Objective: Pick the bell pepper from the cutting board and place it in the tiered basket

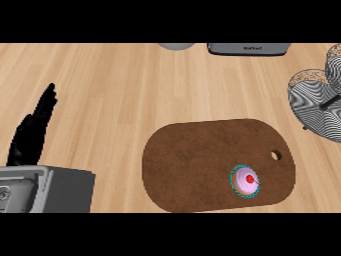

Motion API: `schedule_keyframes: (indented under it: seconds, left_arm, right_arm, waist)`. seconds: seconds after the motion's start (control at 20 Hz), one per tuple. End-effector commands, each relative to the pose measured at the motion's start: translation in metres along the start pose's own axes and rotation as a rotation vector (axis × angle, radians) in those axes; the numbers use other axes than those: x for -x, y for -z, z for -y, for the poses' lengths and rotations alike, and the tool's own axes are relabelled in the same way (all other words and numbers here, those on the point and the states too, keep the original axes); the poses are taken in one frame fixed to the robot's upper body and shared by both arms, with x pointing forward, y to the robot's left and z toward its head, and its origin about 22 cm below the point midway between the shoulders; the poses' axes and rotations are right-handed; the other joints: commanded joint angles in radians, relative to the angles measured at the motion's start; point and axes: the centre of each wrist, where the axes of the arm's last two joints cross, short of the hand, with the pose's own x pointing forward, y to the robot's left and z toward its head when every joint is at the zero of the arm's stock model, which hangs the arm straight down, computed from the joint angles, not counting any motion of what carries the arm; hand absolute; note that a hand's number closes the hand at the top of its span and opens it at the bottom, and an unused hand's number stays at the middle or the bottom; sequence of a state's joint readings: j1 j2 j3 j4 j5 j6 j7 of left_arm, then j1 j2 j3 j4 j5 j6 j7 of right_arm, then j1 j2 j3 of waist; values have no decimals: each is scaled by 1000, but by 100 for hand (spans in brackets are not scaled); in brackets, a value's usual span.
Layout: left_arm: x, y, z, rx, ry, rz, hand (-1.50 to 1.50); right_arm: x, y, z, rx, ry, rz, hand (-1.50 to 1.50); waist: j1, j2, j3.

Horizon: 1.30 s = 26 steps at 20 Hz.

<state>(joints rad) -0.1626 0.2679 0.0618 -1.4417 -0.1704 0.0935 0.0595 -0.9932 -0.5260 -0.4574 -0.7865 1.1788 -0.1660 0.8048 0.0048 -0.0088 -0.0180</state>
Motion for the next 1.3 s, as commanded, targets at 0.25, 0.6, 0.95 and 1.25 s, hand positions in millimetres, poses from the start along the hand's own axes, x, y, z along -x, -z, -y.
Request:
schedule_keyframes:
  seconds: [0.25, 0.6, 0.95, 1.25]
  left_arm:
    - [-4, -6, -10, 12, 4, -6, 0]
    - [4, -12, -17, 9, 6, 4, 0]
    - [12, -7, -10, -33, 8, -38, 0]
    - [6, -12, -15, -40, 1, -36, 0]
  right_arm:
    - [31, 1, 24, 186, 186, 9, -150]
    - [37, -30, 74, 218, 254, -137, -150]
    - [90, -70, 131, 154, 320, -163, -150]
    - [173, -119, 153, 198, 404, -130, -150]
  waist:
    - [-10, 2, 18]
    - [-25, -2, 17]
    - [-60, -8, 17]
    - [-54, -5, 18]
